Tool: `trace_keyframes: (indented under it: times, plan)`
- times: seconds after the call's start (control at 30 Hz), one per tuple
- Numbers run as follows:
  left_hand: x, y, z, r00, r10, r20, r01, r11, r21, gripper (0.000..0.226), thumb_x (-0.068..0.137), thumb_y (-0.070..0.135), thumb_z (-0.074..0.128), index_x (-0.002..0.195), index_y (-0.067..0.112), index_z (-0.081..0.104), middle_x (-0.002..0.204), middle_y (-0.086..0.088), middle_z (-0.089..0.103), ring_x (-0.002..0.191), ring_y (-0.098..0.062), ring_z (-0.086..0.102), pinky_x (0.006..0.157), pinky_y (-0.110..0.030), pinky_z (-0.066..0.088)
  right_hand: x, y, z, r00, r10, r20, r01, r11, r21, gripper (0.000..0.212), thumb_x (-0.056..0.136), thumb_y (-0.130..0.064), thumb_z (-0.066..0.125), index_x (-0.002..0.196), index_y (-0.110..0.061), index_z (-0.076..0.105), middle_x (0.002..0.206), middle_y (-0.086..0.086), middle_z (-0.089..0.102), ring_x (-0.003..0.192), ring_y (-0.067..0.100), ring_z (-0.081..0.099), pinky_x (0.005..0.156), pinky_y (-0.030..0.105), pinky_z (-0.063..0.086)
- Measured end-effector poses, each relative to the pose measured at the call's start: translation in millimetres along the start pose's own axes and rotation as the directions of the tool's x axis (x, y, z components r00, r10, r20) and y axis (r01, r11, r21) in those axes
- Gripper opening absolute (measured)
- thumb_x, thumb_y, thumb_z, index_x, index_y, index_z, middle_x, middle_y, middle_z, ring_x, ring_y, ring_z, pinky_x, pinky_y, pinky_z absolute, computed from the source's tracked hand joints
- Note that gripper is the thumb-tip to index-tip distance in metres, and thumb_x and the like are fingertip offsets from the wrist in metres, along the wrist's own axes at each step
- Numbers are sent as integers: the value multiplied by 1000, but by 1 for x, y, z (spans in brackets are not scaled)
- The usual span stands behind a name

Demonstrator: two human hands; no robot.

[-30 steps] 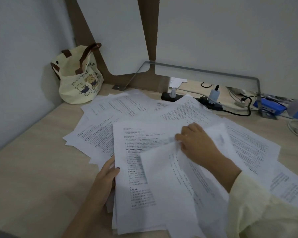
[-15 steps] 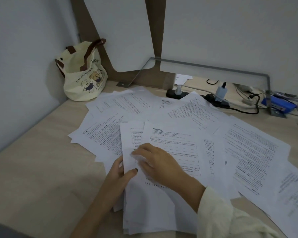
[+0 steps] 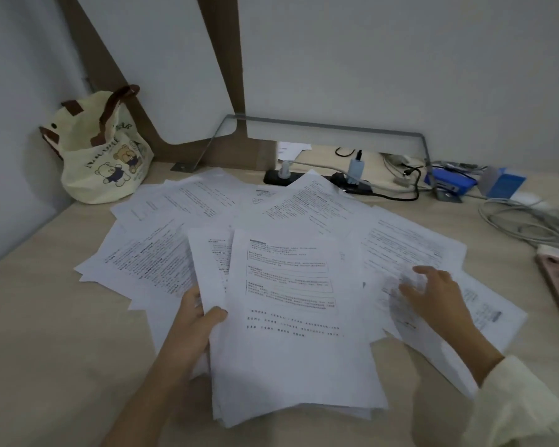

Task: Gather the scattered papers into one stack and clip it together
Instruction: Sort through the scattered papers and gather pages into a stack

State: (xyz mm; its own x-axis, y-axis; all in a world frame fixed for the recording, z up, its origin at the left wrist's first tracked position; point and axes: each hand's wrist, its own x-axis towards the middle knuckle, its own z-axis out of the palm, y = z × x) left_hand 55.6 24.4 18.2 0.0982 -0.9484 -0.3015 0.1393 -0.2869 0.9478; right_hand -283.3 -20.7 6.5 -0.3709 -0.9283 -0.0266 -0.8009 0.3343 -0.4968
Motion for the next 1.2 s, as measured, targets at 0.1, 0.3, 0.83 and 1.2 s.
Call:
trace_keyframes:
  times: [0.1,0.3,0.83,1.2]
  plan:
    - [-8,1,18,998,27,50,-29,999,35,42,87,4,54,123,25,47,106,3,64,97,-19,62,70,-34,49,8,43,-25,971,233,-60,-233,972,-5,70,80,-38,67,136,-4,41,143,27,34,132,41,32,106,46,30]
    - [-15,8,51,988,85,130,-99,990,102,46,75,20,56,118,35,52,104,6,67,80,-5,65,61,-25,48,35,66,-39,939,343,12,-341,936,-86,94,75,-62,59,140,0,31,143,27,31,134,38,27,109,44,24]
    - [13,34,94,971,212,112,-218,975,48,40,88,1,44,108,32,60,89,7,71,70,0,64,57,-18,48,57,61,-55,941,295,165,-324,927,188,42,84,-20,65,115,5,56,97,16,56,83,29,53,59,32,42]
    - [13,-27,76,989,148,13,-142,908,394,37,93,3,40,115,26,60,122,3,57,106,-13,54,91,-28,43,12,56,-96,913,224,-342,4,831,556,27,89,-13,53,115,-5,58,101,11,60,89,24,56,73,33,38]
